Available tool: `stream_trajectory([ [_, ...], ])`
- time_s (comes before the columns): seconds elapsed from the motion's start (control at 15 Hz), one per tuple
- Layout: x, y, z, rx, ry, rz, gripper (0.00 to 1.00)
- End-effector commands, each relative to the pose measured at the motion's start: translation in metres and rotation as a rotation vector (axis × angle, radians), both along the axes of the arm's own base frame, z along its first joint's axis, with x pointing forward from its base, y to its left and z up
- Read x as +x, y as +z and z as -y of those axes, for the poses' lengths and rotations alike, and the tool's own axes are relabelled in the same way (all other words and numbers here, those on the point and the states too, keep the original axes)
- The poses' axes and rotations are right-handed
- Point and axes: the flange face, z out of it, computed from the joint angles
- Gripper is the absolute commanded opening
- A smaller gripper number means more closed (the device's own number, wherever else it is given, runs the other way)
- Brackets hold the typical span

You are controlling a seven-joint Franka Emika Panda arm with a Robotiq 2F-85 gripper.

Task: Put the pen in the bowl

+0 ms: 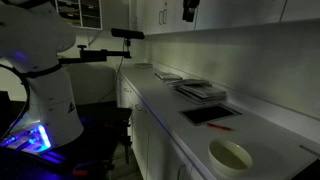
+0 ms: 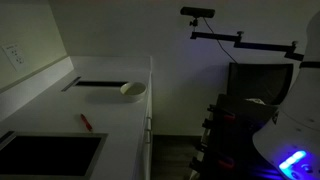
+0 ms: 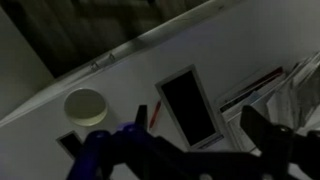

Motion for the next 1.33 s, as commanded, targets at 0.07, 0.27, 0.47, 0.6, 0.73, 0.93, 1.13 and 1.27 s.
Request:
stream_trajectory([
  [0.07, 0.000, 0.001, 0.000, 0.000, 0.000, 0.000, 1.00],
  [0.27, 0.000, 0.001, 0.000, 0.000, 0.000, 0.000, 1.00],
  [0.47, 0.008, -0.007, -0.005, -0.021, -0.011, -0.002, 1.00],
  [0.6, 0.029, -0.034, -0.017, -0.028, -0.003, -0.002, 1.00],
  [0.73, 0.055, -0.076, -0.037, -0.041, 0.004, -0.027, 1.00],
  [0.93, 0.100, -0.159, -0.064, -0.055, -0.007, -0.036, 1.00],
  [1.13, 0.139, -0.250, -0.065, -0.087, -0.104, -0.086, 1.00],
  [1.27, 0.159, -0.303, -0.062, -0.100, -0.152, -0.145, 1.00],
])
